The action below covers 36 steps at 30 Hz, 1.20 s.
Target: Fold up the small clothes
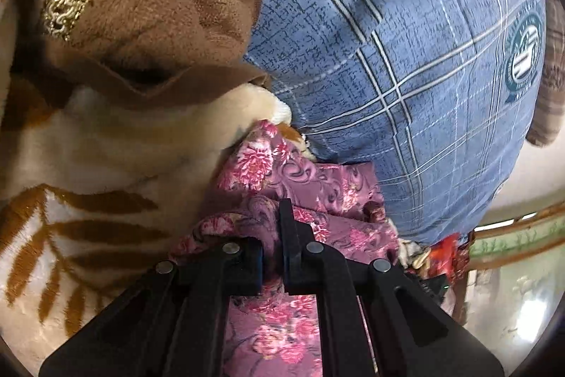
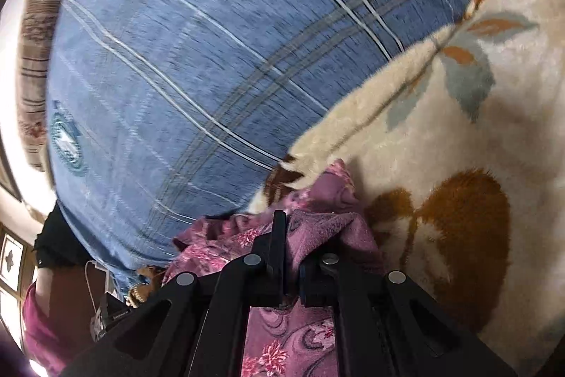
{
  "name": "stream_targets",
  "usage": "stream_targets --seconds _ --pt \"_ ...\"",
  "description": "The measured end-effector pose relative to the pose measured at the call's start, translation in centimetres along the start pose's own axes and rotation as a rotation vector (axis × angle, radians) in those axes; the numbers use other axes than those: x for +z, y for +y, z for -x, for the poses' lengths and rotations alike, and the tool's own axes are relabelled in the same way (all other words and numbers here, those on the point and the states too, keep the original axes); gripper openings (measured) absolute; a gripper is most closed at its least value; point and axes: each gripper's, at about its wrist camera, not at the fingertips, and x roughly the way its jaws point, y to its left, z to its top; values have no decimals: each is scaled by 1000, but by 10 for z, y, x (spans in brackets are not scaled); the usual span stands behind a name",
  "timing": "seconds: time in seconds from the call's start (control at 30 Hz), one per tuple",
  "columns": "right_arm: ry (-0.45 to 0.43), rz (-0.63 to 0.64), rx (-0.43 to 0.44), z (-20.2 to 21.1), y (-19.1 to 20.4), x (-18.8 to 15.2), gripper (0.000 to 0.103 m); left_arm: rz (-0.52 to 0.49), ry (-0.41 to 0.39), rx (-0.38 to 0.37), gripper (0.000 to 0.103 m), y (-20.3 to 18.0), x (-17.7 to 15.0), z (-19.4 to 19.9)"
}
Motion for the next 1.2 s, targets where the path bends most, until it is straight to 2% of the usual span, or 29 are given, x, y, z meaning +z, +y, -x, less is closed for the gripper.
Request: stream_targets --seconds 0.07,0.17,0.2,0.23,0.27,0.33,0.43,0.57,0.73,0.77,0.8,0.87,0.9,0.93,1.03,1.1,1.17,1.2 --pt "7 -19 18 3 -2 3 6 -6 -21 -59 5 -8 1 12" --pt "-12 -33 78 17 -1 7 7 -38 -64 -115 19 -23 2 32" --pt "-22 -37 96 22 -1 8 8 -50 -83 -113 30 -26 2 37" --pt "-39 -43 113 30 -1 9 10 -63 -108 -101 36 -29 2 43" --pt "-52 -48 122 35 -3 9 12 -70 -133 -88 38 -29 2 49" --pt "-81 -79 134 46 -10 10 33 -74 -153 -59 40 -26 1 53" --pt "-151 -148 148 65 -28 14 35 -79 -115 -39 40 -18 -5 46" --pt "-95 -62 -33 55 -27 16 36 -106 -73 8 40 -17 -12 29" --pt "1 14 -115 22 -15 18 37 -144 -9 52 40 -31 -18 0" --pt "14 51 -134 16 -7 19 30 -170 -10 78 40 -35 -21 -2" --pt "-1 124 -146 17 4 19 4 -189 -17 103 40 -38 -22 -5" --pt "-90 201 -131 29 19 21 4 -223 -21 146 40 -39 -23 -11" --pt "-108 195 -140 31 18 23 4 -227 -19 163 38 -37 -23 -14" --pt "-85 167 -174 26 11 27 4 -232 -21 168 37 -35 -22 -15" --pt "58 125 -300 7 -8 24 6 -203 -21 171 36 -35 -23 -5" --pt "-14 128 -274 31 -2 19 13 -225 -16 155 36 -39 -32 9" --pt "-58 134 -162 58 6 10 14 -308 -19 138 37 -51 -52 26" --pt "-63 159 -75 73 10 1 14 -345 -22 128 40 -56 -61 32"
